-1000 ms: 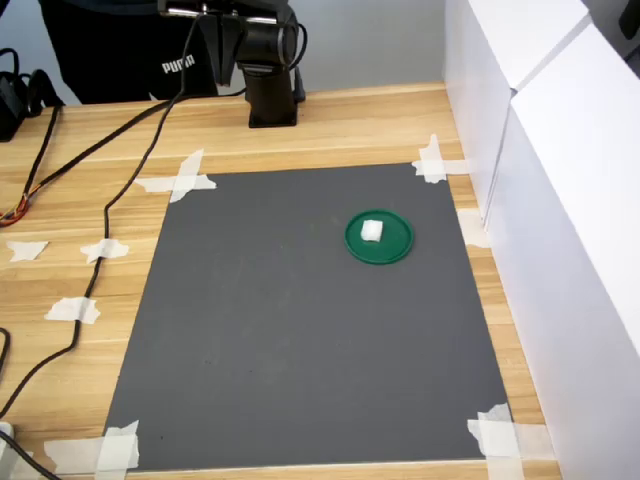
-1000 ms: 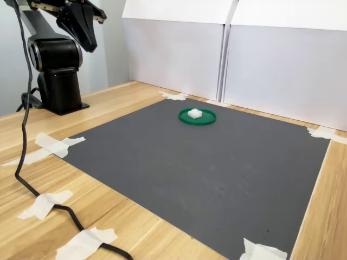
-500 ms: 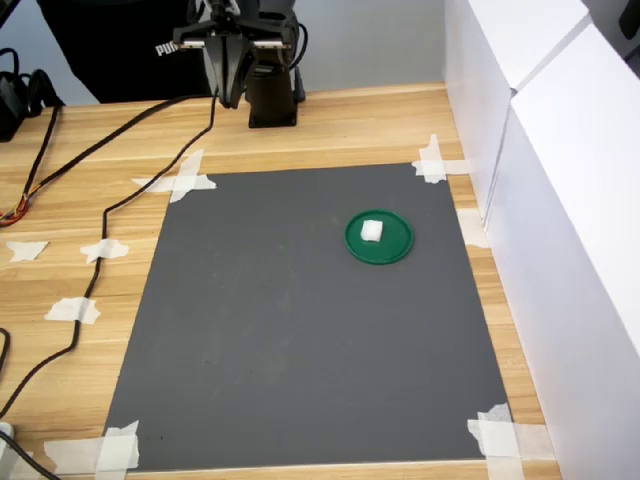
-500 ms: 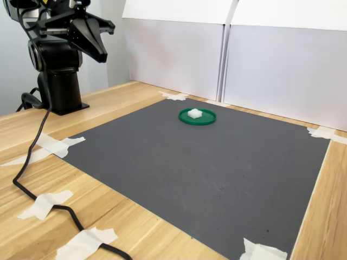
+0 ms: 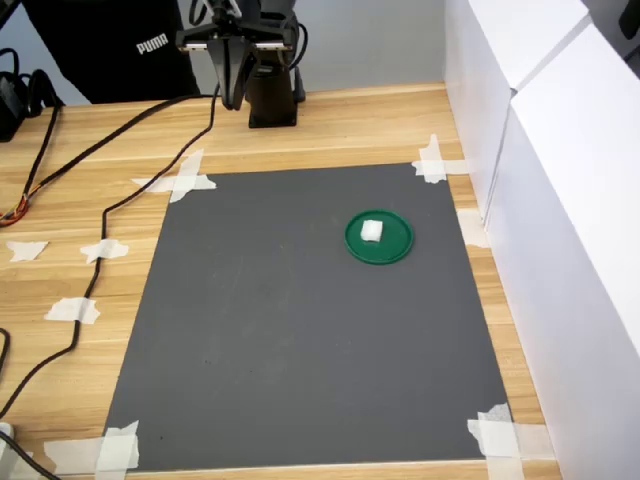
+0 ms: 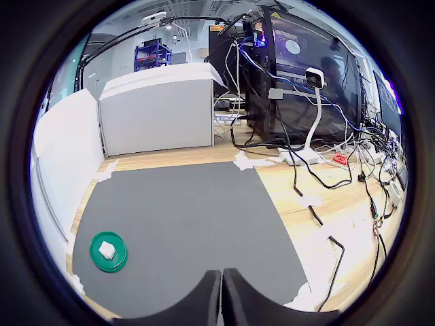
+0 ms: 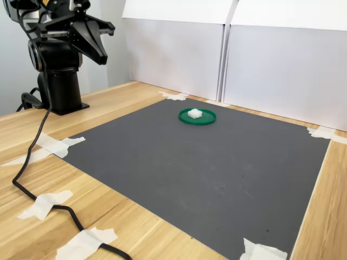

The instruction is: Grasp a white terminal and put it on the green lid.

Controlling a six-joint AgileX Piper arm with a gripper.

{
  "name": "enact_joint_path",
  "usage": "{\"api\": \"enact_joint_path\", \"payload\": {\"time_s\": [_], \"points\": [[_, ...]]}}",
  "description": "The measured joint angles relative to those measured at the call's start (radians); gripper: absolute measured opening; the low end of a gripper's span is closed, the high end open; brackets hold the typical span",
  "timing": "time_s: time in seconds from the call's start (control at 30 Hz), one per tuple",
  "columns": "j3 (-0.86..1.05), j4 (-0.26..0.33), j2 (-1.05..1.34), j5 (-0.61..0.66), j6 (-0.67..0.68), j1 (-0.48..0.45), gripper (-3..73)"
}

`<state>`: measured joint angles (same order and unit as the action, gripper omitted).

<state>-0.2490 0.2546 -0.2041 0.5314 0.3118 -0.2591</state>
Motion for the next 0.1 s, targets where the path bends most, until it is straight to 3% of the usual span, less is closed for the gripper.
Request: {"api": "enact_joint_path", "payload": {"time_s": [0.1], "points": [[0.000,0.000,0.004,0.000,0.000,0.000,-1.6]]}}
